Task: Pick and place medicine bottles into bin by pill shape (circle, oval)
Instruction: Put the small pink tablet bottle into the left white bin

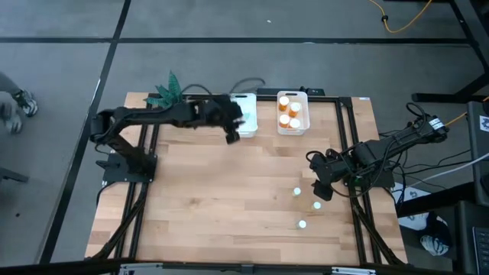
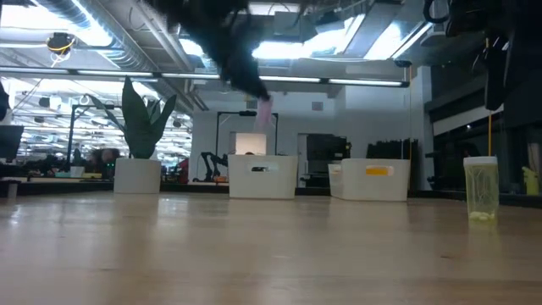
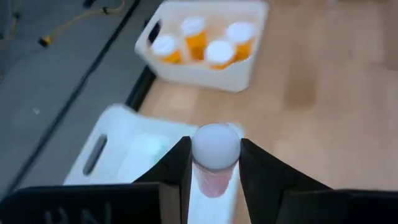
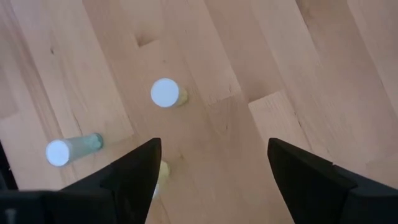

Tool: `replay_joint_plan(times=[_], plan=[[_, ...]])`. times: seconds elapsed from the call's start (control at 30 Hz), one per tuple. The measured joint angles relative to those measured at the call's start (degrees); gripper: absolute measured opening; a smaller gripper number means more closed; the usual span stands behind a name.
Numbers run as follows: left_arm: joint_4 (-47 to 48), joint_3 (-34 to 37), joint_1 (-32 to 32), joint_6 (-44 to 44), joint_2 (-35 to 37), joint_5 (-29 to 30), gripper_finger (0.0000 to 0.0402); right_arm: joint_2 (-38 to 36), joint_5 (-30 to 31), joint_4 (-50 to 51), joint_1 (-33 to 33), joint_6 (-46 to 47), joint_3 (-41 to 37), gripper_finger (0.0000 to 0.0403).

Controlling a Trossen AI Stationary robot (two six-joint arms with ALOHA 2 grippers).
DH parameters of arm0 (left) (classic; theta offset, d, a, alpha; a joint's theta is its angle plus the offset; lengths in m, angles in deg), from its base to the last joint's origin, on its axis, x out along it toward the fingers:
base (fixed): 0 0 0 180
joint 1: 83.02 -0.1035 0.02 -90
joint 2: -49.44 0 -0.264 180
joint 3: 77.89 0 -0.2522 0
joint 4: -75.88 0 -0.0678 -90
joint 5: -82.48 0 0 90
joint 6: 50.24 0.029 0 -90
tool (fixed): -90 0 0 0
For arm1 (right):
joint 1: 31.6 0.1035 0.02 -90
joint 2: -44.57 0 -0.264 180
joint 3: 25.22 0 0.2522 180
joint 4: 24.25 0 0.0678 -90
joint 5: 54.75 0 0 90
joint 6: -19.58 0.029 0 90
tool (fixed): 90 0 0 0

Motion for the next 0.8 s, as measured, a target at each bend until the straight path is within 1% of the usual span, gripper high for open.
replay_joint_plan(times=[0.07, 0.13, 0.27, 0.33, 0.43, 0.57, 0.7, 0.8], plan=[[-5.5, 4.1, -4.1, 0.0, -0.4, -4.0, 0.0094, 0.0, 0.0, 0.0, 0.0, 0.0, 0.0, 0.0295], [-12.1, 7.6, -7.1, 0.3, -1.2, -6.2, 0.0094, 0.0, 0.1, -0.2, 0.0, 0.0, 0.0, 0.0295], [-20.7, 12.6, -11.0, -0.3, -1.9, -7.1, 0.0094, 0.0, 2.1, -1.4, 0.0, -0.1, 0.0, 0.0295], [-22.1, 14.0, -12.0, -0.9, -1.9, -7.1, 0.0094, 0.0, 3.0, -1.8, 0.0, 0.0, 0.0, 0.0295], [-22.7, 14.7, -12.4, -1.2, -3.3, -7.2, 0.0094, 0.0, 3.0, -2.4, 0.0, 0.2, 0.0, 0.0295], [-25.0, 14.8, -12.4, -2.3, -7.1, -7.2, 0.0094, 0.0, 3.0, -2.7, 0.0, 1.3, 0.0, 0.0295], [-29.5, 14.8, -12.7, -2.4, -10.6, -4.1, 0.0094, 0.0, 3.0, -2.8, 0.0, 1.4, 0.0, 0.0295], [-32.3, 14.8, -13.7, -2.6, -11.5, -3.9, 0.0094, 0.0, 2.9, -2.8, 0.0, 1.4, 0.0, 0.0295]])
